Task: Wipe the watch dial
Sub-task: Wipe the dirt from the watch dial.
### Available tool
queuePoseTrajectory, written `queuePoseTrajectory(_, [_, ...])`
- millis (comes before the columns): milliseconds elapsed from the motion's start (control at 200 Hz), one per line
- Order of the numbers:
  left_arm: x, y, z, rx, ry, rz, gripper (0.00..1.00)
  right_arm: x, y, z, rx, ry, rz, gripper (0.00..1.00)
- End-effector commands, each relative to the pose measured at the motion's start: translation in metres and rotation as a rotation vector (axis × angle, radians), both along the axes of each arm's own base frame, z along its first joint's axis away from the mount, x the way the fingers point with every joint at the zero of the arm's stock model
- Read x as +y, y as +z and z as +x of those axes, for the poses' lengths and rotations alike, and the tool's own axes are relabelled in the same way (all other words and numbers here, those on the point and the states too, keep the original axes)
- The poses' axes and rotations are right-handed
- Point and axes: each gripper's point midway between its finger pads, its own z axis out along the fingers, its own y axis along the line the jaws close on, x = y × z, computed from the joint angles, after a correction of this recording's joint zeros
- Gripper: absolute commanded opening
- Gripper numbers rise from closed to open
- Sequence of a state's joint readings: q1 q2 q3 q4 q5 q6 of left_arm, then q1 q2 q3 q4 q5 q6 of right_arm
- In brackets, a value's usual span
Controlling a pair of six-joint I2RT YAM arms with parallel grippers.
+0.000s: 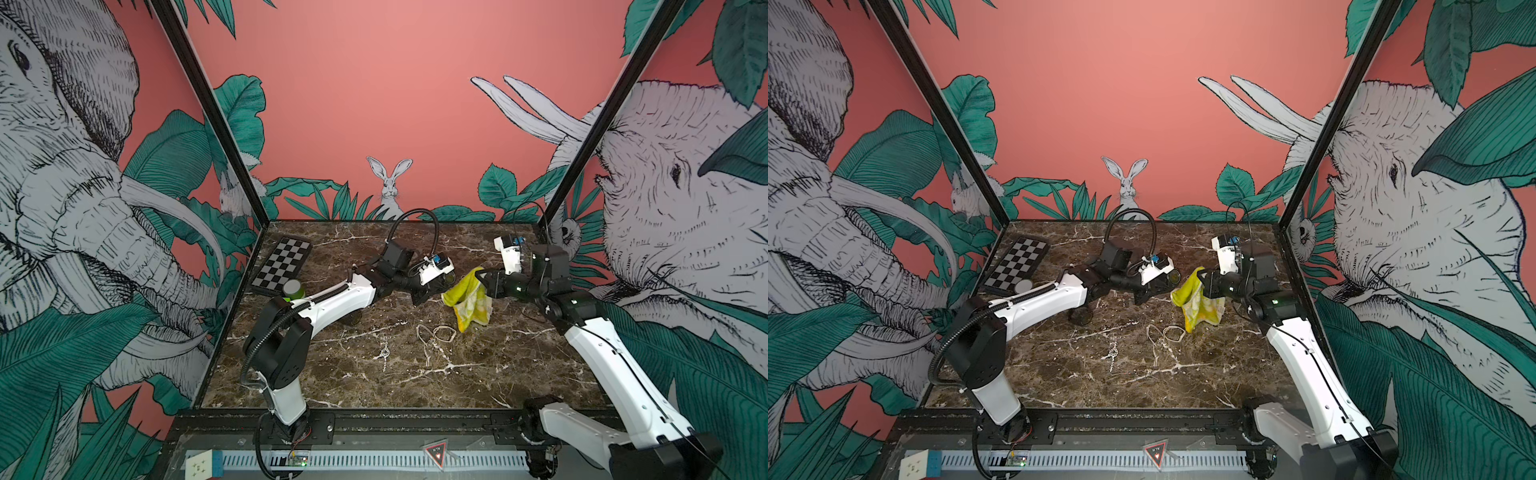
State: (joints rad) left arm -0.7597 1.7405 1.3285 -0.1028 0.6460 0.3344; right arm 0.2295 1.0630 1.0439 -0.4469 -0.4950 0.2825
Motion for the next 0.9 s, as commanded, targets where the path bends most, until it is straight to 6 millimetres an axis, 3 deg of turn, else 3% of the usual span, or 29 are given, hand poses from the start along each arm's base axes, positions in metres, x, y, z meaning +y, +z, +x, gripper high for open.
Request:
queuePoseTrajectory(0, [-0.015, 0.038, 0.003, -0.062, -0.035, -0.093, 0.00, 0.012, 0.028, 0.012, -0.098, 0.047, 0.077, 0.00])
queuePoseTrajectory(485, [-0.042, 0.035, 0.012, -0.040, -0.075, -0.084, 0.00, 0.025, 0.037, 0.024, -0.117, 0.090, 0.146, 0.00])
queuePoseTrajectory(895, [-0.048, 0.057, 0.002, -0.097, -0.117, -0.130, 0.00, 0.021, 0.006, 0.042, -0.040, 0.043, 0.086, 0.00])
